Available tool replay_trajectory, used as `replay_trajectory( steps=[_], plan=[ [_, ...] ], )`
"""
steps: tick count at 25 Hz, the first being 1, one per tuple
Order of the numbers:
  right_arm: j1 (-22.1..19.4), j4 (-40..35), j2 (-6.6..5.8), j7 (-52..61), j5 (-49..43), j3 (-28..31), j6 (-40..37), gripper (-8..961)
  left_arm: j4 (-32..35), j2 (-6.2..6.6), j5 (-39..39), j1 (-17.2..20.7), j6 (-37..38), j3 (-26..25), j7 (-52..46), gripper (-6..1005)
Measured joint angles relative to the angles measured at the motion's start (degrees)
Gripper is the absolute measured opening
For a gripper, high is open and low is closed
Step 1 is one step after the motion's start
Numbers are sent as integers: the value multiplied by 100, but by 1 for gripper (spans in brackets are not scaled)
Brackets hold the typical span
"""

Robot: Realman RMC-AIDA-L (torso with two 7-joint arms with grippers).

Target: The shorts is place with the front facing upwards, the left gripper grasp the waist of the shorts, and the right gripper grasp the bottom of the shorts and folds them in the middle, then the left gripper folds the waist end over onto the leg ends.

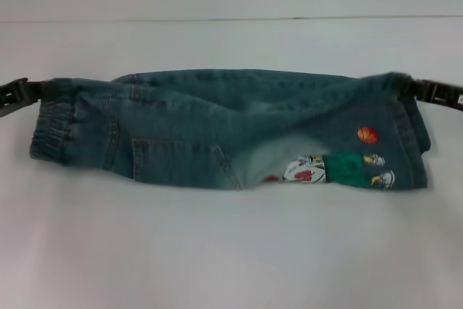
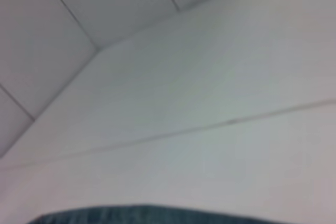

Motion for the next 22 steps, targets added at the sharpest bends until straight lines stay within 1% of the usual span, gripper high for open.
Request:
replay_trajectory(
  steps=[4,7,9,13,22],
  plan=[
    [3,0,42,-213,299,-34,146,37,-11,-96,-5,-3,-446,229,16,125],
    [24,0,62,-393,322,-47,291,37,-15,-163,-29,-5,-640,354,71,126],
    [39,0,101,-588,335,-27,440,38,-13,-189,-110,-19,-688,373,165,127],
    [80,34,120,-804,407,-39,580,39,-8,-204,-298,-25,-757,376,294,128],
    [319,61,157,-1037,524,-34,808,38,-2,-259,-385,-52,-987,377,387,131]
  ],
)
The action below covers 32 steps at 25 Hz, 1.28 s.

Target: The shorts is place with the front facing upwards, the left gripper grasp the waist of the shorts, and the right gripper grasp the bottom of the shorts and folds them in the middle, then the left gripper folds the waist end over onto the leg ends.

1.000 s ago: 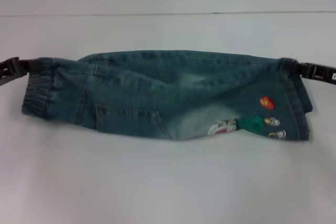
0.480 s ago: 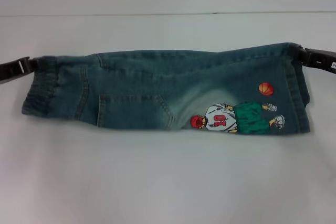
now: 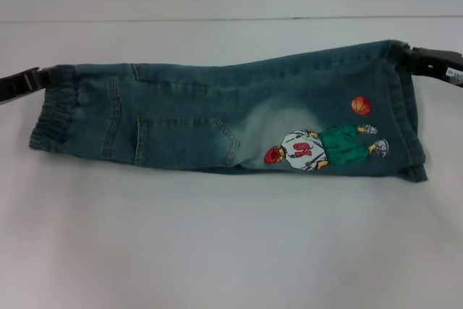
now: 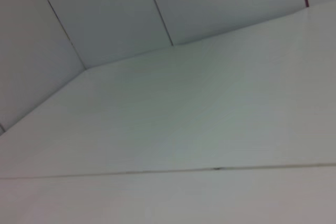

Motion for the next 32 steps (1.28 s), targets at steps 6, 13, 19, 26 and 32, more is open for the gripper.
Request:
replay_trajectory(
  steps=[6,13,19,26,32],
  plan=[
    [119,41,43,-110,74,-59,227,39,-16,-71,-14,-52,-169,0,108,133],
    [222,221,51,-173,77,-277,547,38,-151,-107,-88,-88,-420,-1,274,135],
    [290,287,70,-161,82,-357,701,37,-243,-167,-109,-96,-755,120,298,137],
    [348,296,95,-109,63,-389,781,176,-334,-190,-135,-129,-866,240,268,140],
    [334,300,94,-100,67,-393,782,537,-324,-123,-122,-103,-714,250,238,343]
  ],
)
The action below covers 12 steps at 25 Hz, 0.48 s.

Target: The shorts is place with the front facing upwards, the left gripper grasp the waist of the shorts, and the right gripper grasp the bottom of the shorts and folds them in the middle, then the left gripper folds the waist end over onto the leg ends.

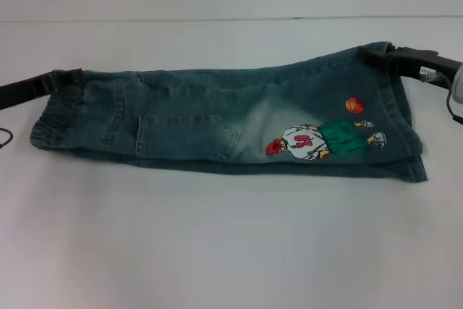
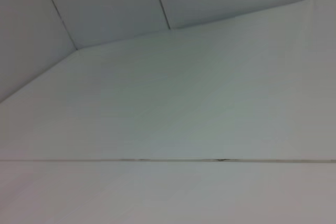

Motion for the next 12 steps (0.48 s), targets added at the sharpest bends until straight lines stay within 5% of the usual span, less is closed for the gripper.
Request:
replay_trajectory(
  steps=[12],
  plan=[
    [-81,7,-45,184,14,37,-235,810,234,174,331,92,160,8,-445,732]
  ],
)
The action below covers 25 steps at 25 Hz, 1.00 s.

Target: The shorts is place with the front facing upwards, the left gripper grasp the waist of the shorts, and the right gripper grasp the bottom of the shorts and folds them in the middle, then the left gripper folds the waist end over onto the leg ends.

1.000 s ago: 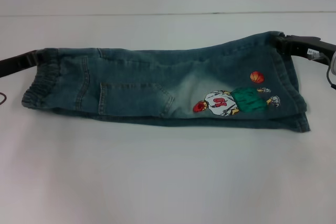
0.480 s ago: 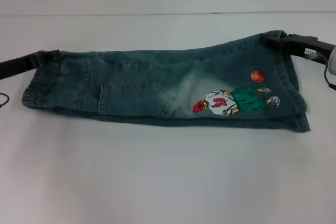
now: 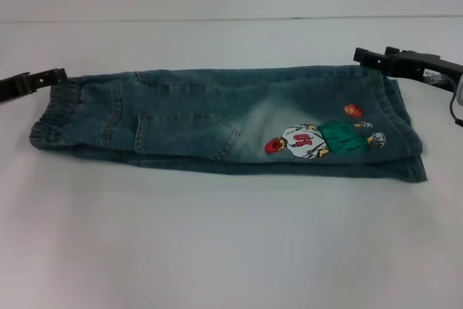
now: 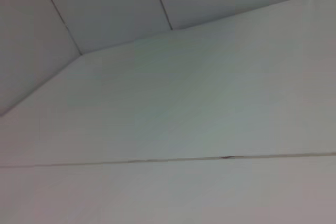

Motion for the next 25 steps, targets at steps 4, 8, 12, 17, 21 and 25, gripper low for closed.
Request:
replay_trajectory(
  steps=[4,8,12,17,21,25],
  plan=[
    [-116,-63,-164,288,29,42,-760,808,181,90,-1,81,409,-28,-69,838],
    [-216,-86,-464,460,70,26,-2038,804,280,127,19,119,696,-30,-75,909],
    [-290,-167,-842,475,-15,-192,-3832,800,305,140,159,133,788,-25,-82,908],
    [-502,-654,-932,152,-68,-643,-5452,798,361,165,587,84,903,-4,-300,905],
    [-579,-782,-915,-41,-227,-954,-5855,798,549,234,965,22,1175,11,-812,904],
    [-585,-769,-841,-86,-331,-1034,-5794,797,712,363,1419,-139,1676,8,-1520,904]
  ],
)
